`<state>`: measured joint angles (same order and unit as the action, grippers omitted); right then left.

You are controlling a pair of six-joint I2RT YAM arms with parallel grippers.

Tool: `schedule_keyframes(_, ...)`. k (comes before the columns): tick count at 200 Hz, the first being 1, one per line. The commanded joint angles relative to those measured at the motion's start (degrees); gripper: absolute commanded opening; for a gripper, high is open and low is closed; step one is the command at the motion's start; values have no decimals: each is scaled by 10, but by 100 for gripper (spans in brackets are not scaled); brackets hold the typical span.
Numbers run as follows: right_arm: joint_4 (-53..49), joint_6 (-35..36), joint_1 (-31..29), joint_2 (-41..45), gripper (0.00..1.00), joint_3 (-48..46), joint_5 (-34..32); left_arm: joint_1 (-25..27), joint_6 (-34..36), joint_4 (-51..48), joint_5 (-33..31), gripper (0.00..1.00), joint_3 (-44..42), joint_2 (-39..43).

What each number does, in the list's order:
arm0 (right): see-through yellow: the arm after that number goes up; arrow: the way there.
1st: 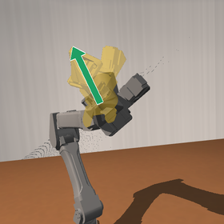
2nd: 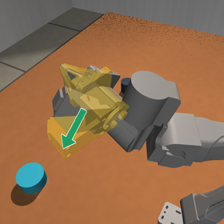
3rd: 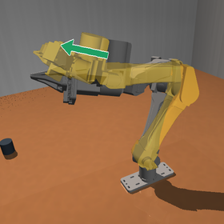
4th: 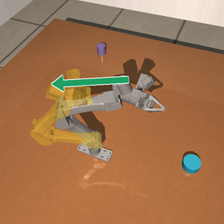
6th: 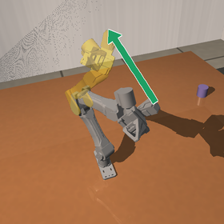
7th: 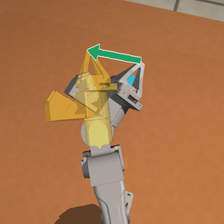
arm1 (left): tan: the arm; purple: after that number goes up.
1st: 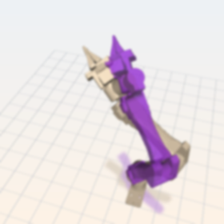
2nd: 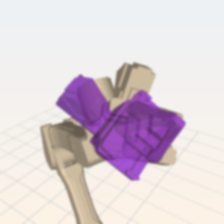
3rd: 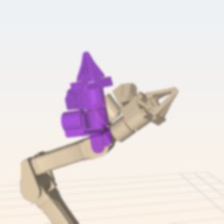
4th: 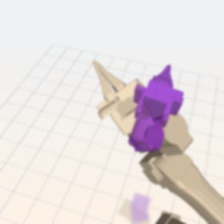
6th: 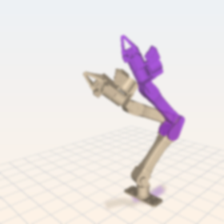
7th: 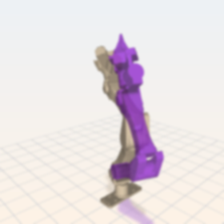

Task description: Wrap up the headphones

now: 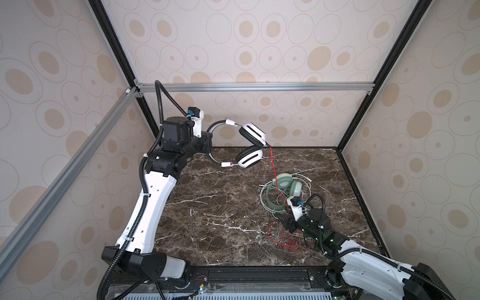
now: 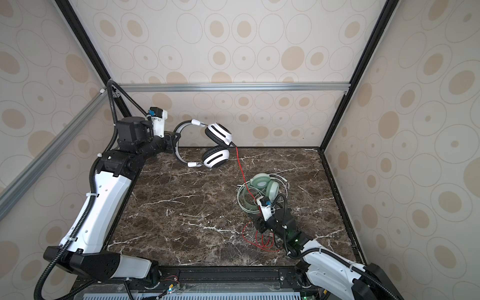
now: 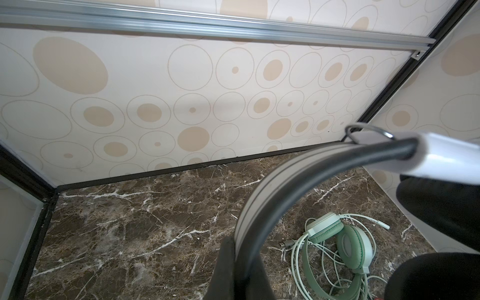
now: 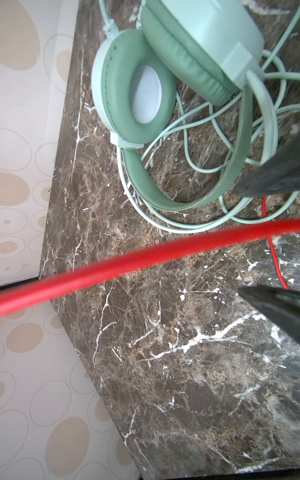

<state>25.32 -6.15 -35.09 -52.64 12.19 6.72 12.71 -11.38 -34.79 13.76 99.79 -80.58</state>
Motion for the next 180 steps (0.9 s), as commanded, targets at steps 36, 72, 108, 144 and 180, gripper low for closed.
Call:
schedule_keyframes(36, 27, 10, 4, -22, 18, 7, 12, 2, -26, 43, 11, 0, 24, -3)
schedule_keyframes(72, -44, 31, 4, 3, 0, 26, 25, -1, -18, 48, -5, 0, 11, -9)
schedule_keyframes(108, -201, 73, -23, 79, 0, 79, -27, -5, 10, 60, -51, 0, -24, -10)
schedule_keyframes(144, -323, 120, -82, 100, 0, 164, -104, -6, 53, 80, -97, 0, -84, -2)
schedule_keyframes(180, -406, 184, -172, 20, 0, 296, -193, -2, 103, 116, -95, 0, -171, 21)
